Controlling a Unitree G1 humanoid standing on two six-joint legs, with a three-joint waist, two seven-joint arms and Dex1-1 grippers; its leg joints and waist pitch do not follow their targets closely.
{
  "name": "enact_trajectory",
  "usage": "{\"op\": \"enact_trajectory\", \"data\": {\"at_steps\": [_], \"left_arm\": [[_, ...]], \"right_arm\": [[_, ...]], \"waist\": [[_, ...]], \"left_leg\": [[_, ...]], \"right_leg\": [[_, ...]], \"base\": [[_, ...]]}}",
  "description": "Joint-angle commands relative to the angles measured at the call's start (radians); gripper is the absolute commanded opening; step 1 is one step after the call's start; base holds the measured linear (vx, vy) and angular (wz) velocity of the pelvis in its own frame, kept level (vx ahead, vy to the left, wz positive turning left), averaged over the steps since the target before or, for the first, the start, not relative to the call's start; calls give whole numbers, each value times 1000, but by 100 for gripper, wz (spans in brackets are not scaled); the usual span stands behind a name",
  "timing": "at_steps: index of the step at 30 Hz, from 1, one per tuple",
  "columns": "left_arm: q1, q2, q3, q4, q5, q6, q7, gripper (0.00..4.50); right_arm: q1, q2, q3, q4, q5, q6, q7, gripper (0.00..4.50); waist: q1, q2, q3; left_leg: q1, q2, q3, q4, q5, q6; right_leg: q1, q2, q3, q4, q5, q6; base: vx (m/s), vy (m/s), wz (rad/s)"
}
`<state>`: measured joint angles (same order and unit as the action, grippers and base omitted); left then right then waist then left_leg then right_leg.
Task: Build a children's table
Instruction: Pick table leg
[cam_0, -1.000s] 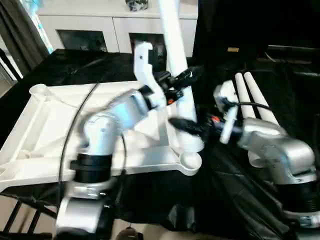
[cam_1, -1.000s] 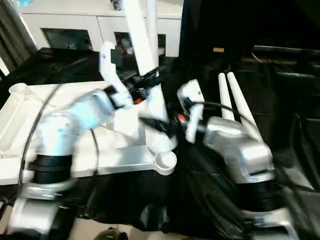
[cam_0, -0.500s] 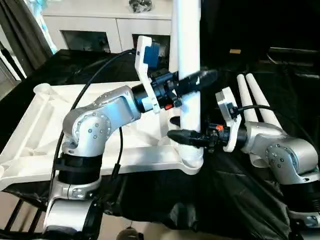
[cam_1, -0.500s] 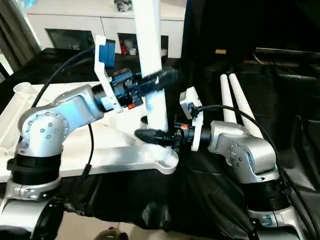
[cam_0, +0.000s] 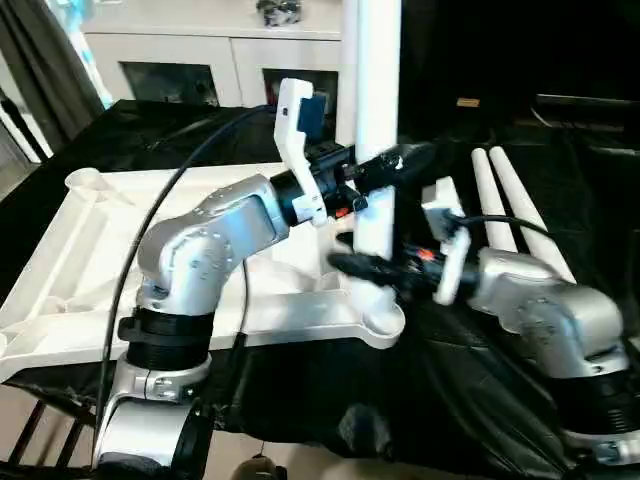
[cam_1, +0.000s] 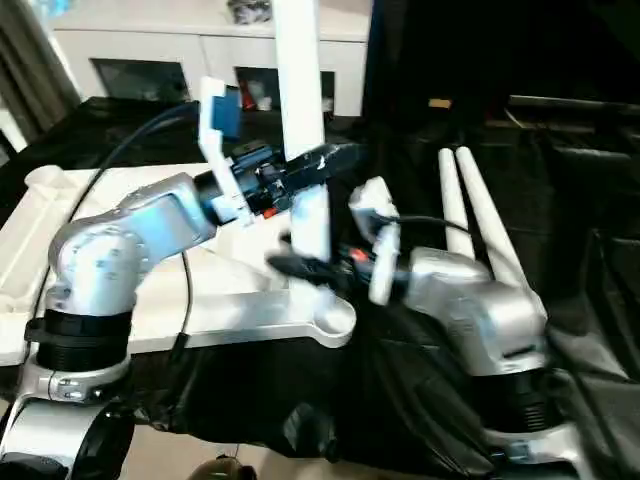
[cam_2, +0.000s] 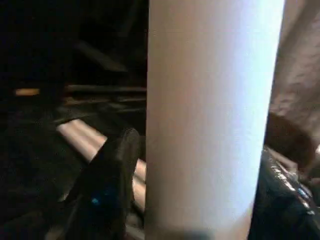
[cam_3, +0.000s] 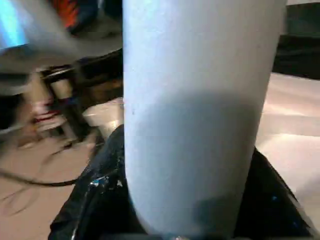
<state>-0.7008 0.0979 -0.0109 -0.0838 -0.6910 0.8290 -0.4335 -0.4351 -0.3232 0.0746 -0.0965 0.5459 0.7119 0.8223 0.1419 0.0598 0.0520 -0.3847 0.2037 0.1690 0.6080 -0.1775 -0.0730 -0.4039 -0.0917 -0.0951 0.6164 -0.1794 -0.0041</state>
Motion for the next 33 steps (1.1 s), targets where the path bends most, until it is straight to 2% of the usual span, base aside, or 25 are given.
{"op": "enact_trajectory", "data": {"at_steps": [1,5,8,10,11,14,17,25,27,30,32,33], "left_arm": [[17,-18,-19,-19,40,-9,64,302],[10,-111,29,-16,48,1,227,302],[-7,-155,55,13,87,-71,296,275],[-18,-166,66,31,94,-94,302,265],[-18,-161,61,31,96,-94,293,237],[-20,-153,53,30,119,-102,294,229],[-23,-147,62,32,116,-99,299,208],[-12,-135,40,14,101,-94,252,198],[-12,-130,34,13,103,-92,240,198],[-13,-109,19,16,116,-95,217,197],[-15,-102,13,19,121,-98,207,192],[-16,-94,6,21,126,-101,196,192]], "right_arm": [[-15,22,-25,-16,-29,-30,-66,194],[-16,55,-25,-31,-42,-23,-132,194],[-13,67,-18,-41,-46,-25,-151,194],[-11,70,-11,-47,-51,-27,-160,194],[-10,71,-11,-47,-51,-26,-162,194],[-9,74,-9,-50,-56,-27,-168,194],[-8,69,-4,-50,-61,-29,-169,194],[-8,63,8,-49,-78,-45,-172,194],[-12,62,3,-41,-72,-41,-166,264],[-26,34,-6,-25,-56,-18,-139,266],[-34,13,0,-17,-62,-6,-130,299],[-45,-18,11,-5,-73,14,-115,299]], "waist": [[-1,-9,-78],[1,-12,-80],[2,-15,-80],[2,-15,-79],[2,-18,-79],[1,-16,-79],[1,-15,-79],[1,-10,-78],[0,-11,-78],[0,-9,-79],[0,-10,-78],[0,-11,-79]], "left_leg": [[9,17,-6,-65,-132,-9],[8,16,-5,-61,-127,-3],[5,14,-5,-62,-122,7],[4,13,-5,-62,-123,8],[4,11,-4,-61,-121,9],[2,13,-6,-63,-120,10],[5,13,-6,-62,-120,11],[6,14,-6,-63,-134,6],[7,14,-7,-64,-135,5],[7,14,-8,-64,-140,7],[6,14,-8,-64,-138,5],[7,14,-7,-63,-137,5]], "right_leg": [[59,-47,44,-73,-197,-141],[60,-46,45,-71,-168,-148],[62,-46,44,-75,-173,-140],[61,-46,43,-78,-189,-128],[61,-45,43,-79,-196,-121],[61,-46,43,-78,-196,-114],[59,-46,43,-77,-192,-120],[59,-46,43,-77,-189,-127],[59,-46,43,-77,-185,-127],[61,-45,42,-75,-177,-127],[61,-44,43,-76,-177,-126],[60,-44,43,-75,-178,-128]], "base": [[0,0,0],[0,0,0],[0,0,0],[0,0,0],[0,0,0],[0,0,0],[0,0,0],[0,0,0],[0,0,0],[0,0,0],[0,0,0],[0,0,0]]}}
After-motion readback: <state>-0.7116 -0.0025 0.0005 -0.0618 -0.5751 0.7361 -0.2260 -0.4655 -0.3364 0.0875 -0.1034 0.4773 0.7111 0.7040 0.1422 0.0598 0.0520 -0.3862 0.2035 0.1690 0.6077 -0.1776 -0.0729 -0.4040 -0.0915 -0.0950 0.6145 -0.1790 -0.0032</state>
